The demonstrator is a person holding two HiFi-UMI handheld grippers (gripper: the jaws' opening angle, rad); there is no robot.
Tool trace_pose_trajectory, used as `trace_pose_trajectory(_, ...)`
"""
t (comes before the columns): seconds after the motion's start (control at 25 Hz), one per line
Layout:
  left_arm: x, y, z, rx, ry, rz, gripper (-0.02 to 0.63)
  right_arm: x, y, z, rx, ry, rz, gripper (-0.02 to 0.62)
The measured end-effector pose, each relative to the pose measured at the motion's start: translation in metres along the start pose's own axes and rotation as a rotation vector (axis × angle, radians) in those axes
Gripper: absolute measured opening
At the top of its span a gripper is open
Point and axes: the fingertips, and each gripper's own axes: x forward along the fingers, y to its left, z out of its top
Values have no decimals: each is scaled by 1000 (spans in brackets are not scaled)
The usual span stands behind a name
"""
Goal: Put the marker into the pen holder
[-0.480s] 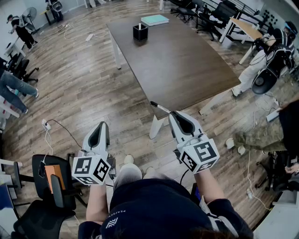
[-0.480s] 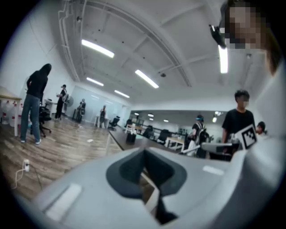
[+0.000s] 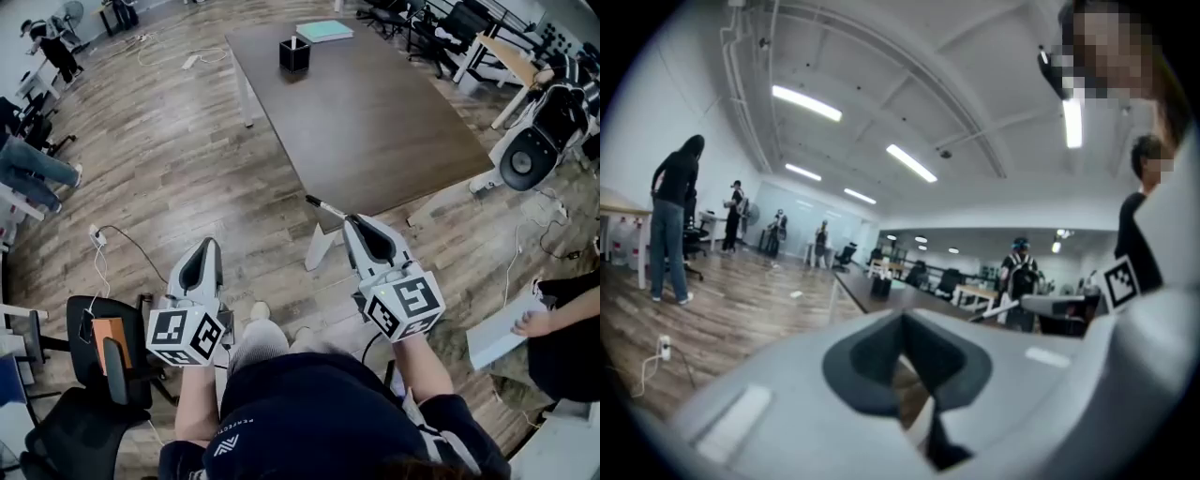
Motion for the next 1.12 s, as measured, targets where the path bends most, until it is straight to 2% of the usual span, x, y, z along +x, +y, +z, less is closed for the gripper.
trace_pose_trajectory(0.4,20,32,12,7,9,4,5,42,-2,5,39,-1,-5,32)
trace_pose_trajectory(0.92,52,157,34,4,18,56,5,164,35,10,10,41,-8,32)
trace_pose_trajectory(1.12,71,194,43,10,24,45,5,211,50,13,-7,46,5,32)
